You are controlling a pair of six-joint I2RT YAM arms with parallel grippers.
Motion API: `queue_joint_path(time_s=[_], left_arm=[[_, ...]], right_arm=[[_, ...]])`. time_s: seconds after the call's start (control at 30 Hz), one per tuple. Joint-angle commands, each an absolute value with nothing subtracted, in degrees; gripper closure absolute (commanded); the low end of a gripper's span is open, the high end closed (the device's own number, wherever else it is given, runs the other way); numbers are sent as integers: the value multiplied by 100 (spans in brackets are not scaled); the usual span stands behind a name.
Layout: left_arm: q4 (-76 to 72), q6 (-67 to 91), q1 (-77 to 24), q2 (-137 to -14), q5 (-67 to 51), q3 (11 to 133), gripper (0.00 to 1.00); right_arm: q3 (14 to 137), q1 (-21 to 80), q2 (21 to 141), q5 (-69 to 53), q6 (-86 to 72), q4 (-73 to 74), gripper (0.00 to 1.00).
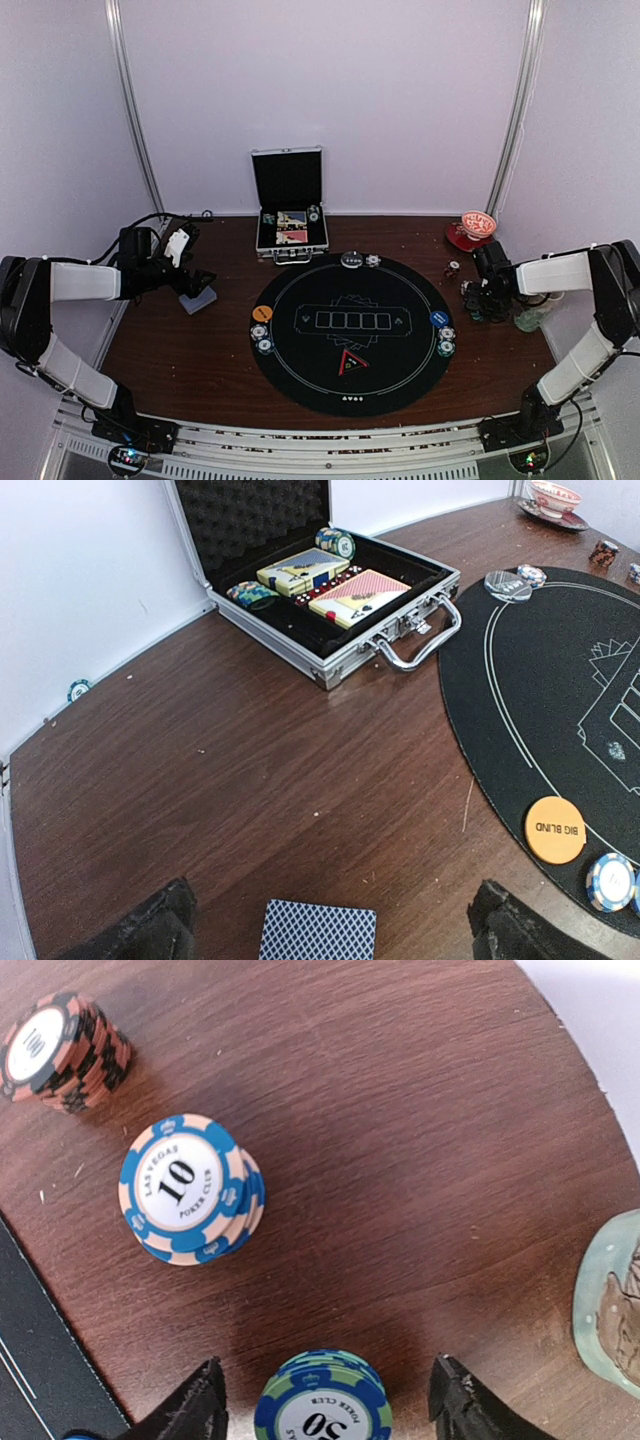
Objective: Distribute texas hold em gaming equipment
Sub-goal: Pick up the pile of poker chips from the pile of poker chips.
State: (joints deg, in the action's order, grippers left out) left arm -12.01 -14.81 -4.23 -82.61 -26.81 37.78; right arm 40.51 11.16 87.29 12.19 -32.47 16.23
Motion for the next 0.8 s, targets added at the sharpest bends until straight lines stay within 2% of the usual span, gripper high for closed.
queue_joint_path(time_s=[0.0, 0.23, 0.77], left_arm=[[-1397, -1459, -399, -8303, -2742, 3805, 2], [-1397, -1458, -399, -8305, -2731, 3806, 2], [-1389, -1461, -401, -8333, -2705, 3814, 2]], right_arm=[[3985, 1072, 8776, 1110, -3221, 1474, 33], [3918, 1072, 8710, 1125, -3220, 1484, 42], [3816, 1114, 8444, 1098, -3226, 1538, 50]])
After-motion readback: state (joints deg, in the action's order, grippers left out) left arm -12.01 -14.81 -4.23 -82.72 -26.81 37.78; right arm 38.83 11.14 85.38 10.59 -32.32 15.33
